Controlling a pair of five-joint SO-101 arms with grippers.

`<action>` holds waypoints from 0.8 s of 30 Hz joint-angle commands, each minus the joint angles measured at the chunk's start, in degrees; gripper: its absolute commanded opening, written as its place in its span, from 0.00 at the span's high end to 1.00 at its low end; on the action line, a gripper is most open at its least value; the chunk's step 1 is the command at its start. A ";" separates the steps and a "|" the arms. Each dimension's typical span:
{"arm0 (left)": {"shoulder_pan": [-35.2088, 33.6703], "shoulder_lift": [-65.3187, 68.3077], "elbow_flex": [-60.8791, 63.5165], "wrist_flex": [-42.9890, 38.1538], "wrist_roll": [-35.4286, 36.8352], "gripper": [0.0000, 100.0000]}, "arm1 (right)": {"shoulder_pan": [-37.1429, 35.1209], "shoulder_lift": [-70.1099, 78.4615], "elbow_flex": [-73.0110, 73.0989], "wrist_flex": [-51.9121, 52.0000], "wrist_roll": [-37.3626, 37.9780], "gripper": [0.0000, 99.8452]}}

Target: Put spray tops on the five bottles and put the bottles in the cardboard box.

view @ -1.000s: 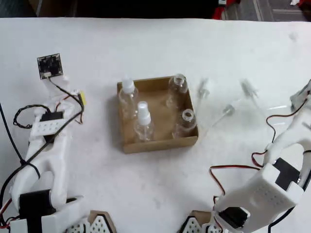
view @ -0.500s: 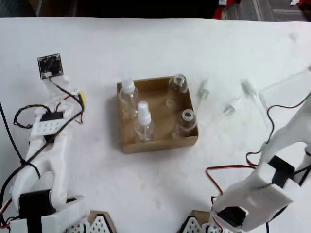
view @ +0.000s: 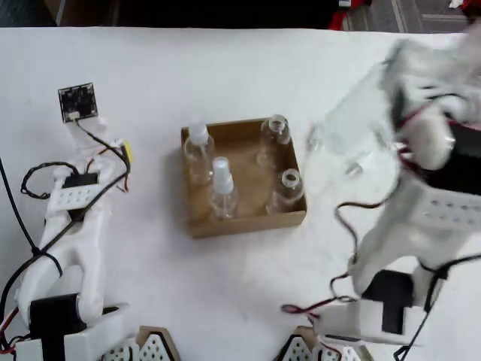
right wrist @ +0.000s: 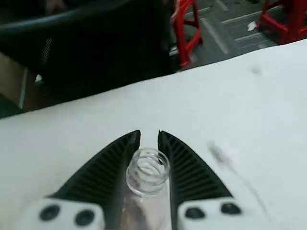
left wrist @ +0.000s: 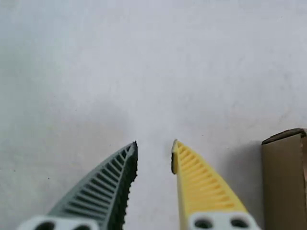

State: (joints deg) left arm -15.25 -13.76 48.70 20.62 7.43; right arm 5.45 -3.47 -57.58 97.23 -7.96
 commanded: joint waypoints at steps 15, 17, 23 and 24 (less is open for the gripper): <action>0.75 -0.13 -3.08 -0.79 -0.70 0.88 | -22.64 -5.05 42.90 -46.73 7.30 0.98; 0.75 -0.13 -3.08 -0.79 -0.70 0.88 | -22.29 -6.37 48.79 -52.79 7.38 0.98; 0.75 -0.13 -3.25 -0.79 -0.70 0.88 | -22.73 -12.62 68.04 -69.32 7.56 0.98; 0.75 -0.13 -3.25 -0.79 -0.70 0.88 | -22.73 -13.93 71.21 -72.84 7.56 0.98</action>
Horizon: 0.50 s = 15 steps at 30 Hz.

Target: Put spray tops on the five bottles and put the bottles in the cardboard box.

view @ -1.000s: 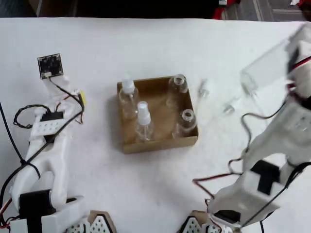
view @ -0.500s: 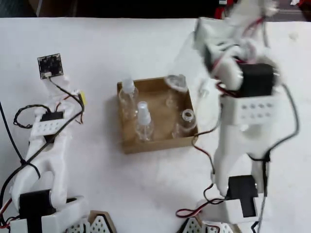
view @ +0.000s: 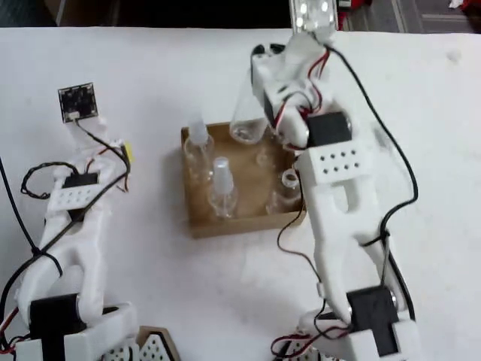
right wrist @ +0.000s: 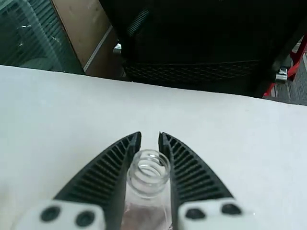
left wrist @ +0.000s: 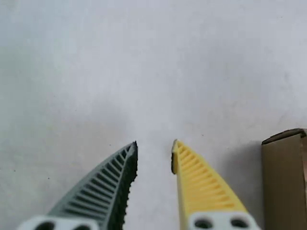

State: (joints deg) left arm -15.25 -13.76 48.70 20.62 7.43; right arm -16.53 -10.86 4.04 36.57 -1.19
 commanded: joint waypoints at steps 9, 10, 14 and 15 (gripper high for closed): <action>0.75 -0.13 -3.16 -0.79 -0.70 0.88 | -3.91 -11.21 30.24 -33.98 13.10 0.98; 0.75 -0.13 -3.25 -0.79 -0.70 0.88 | -4.00 -11.21 31.82 -36.18 13.27 0.98; 0.75 -0.13 -3.25 -0.79 -0.70 0.88 | -3.91 -11.12 37.54 -43.47 13.27 0.98; 0.75 -0.13 -3.25 -0.79 -0.70 0.88 | -4.26 -11.12 38.59 -44.88 13.27 0.98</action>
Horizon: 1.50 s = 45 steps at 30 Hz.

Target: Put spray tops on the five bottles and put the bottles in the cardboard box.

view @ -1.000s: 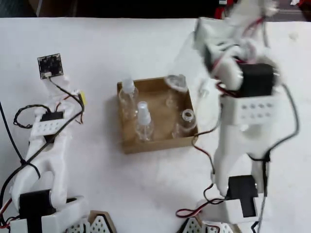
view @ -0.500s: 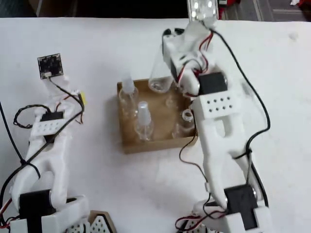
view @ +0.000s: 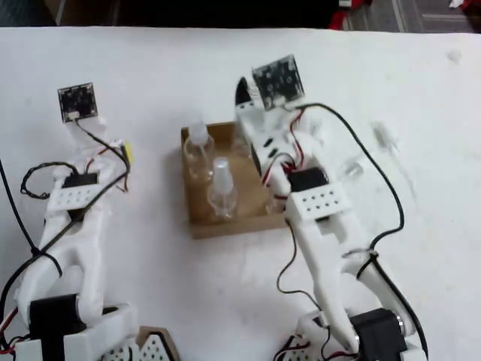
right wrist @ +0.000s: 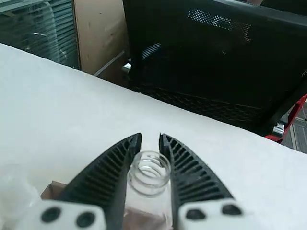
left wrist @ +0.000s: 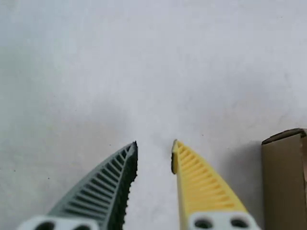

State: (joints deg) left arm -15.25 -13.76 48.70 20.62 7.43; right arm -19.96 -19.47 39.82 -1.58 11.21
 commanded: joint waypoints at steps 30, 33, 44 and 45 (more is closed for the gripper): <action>0.75 -0.13 -3.34 -0.88 -0.70 0.88 | -3.65 7.60 6.68 -15.16 1.32 0.98; 0.84 -0.13 -3.34 -0.88 -0.70 0.88 | -3.65 7.60 6.68 -15.16 1.32 0.98; 0.84 -0.13 -3.34 -0.88 -0.70 0.88 | -3.91 13.76 3.25 -15.25 1.32 0.98; 0.84 -0.13 -3.34 -0.88 -0.70 0.88 | -3.91 13.67 3.25 -15.25 1.32 0.98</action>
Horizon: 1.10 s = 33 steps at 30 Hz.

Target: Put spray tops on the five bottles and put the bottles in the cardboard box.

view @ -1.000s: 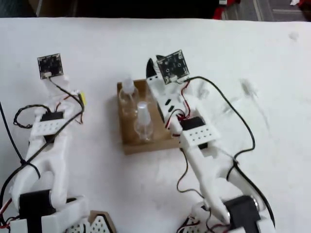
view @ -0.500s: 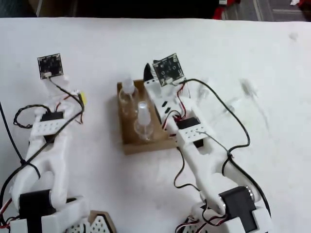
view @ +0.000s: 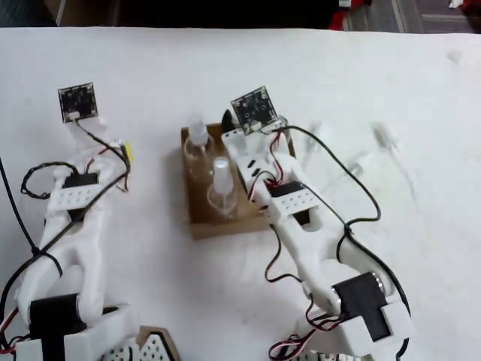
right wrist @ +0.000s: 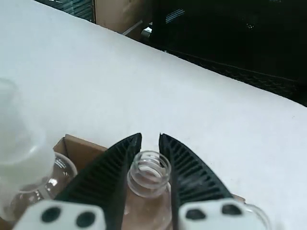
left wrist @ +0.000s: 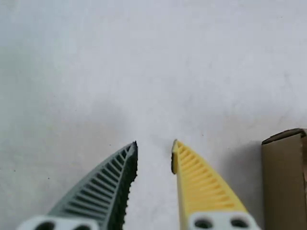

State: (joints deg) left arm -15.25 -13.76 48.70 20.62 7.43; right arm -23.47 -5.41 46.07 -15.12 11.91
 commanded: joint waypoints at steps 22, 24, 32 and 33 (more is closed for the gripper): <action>1.36 -0.13 -3.34 -1.14 -0.70 0.88 | -0.84 -0.66 -1.32 -1.27 0.62 0.89; 1.36 -0.13 -3.34 -1.23 -0.70 0.88 | -0.84 -0.66 -1.32 -1.10 0.70 0.89; 1.36 -0.13 -3.34 -1.23 -0.70 0.88 | -0.84 -6.81 -1.32 7.34 0.70 0.89; 1.36 -0.13 -3.34 -1.23 -0.70 0.88 | -0.75 -7.43 -1.32 7.69 0.62 0.89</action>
State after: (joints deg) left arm -14.81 -13.76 48.70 20.62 7.43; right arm -24.00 -7.87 45.89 -10.20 11.91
